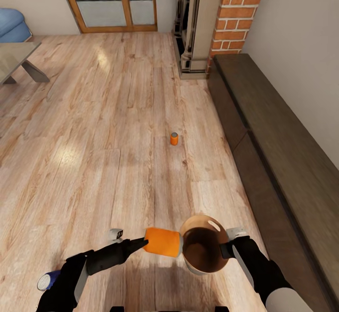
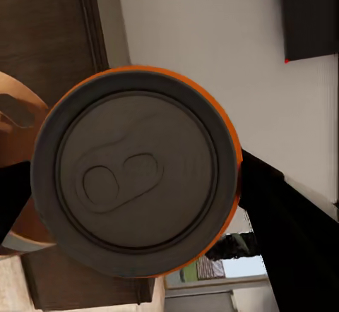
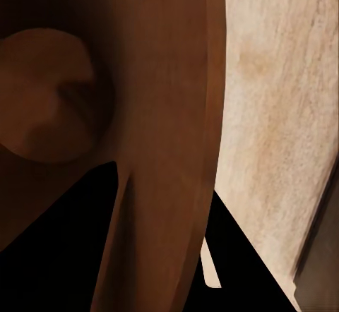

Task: Put the three can of soda from the living room inside the tash can in the kitchen.

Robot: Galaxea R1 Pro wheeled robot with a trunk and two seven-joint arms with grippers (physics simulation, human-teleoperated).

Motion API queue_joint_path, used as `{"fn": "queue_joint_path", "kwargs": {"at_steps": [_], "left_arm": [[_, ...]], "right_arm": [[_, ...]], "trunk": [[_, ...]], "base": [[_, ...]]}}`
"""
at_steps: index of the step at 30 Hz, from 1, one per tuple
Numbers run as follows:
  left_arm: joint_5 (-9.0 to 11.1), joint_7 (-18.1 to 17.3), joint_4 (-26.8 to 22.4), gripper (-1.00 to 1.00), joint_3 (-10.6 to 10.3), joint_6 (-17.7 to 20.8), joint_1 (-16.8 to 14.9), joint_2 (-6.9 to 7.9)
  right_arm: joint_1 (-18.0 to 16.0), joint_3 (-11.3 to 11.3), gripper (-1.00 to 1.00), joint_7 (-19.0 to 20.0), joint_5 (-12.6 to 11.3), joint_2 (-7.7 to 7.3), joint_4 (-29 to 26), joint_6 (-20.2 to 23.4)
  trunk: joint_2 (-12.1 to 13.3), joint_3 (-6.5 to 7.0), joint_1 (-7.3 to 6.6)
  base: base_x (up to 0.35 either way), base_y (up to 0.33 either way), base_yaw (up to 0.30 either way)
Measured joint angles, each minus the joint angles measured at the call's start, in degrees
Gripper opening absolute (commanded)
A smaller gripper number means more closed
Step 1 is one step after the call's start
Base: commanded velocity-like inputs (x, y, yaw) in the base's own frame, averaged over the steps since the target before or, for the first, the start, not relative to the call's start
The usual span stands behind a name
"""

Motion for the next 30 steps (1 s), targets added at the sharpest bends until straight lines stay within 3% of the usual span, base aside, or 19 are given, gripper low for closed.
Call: {"fn": "queue_joint_path", "kwargs": {"at_steps": [5, 16, 30], "left_arm": [[0.0, 0.0, 0.0, -1.0, 0.0, -0.1, 0.0, -1.49], [0.0, 0.0, 0.1, -1.0, 0.0, -0.1, 0.0, -2.81], [-0.1, 0.0, 0.2, -1.0, 0.0, -0.5, 0.0, -3.29]], "right_arm": [[-0.5, 0.0, -1.0, 0.0, 0.0, 0.0, 0.8, 0.0], [-0.7, 0.0, -1.0, 0.0, 0.0, 0.0, 1.6, -1.2], [-0.7, 0.0, -1.0, 0.0, -0.1, 0.06, 1.7, -1.4]], "trunk": [[0.0, 0.0, 0.0], [0.0, 0.0, 0.0], [0.0, 0.0, 0.0]], "base": [[0.0, 0.0, 0.0], [0.0, 0.0, 0.0], [0.0, 0.0, 0.0]]}}
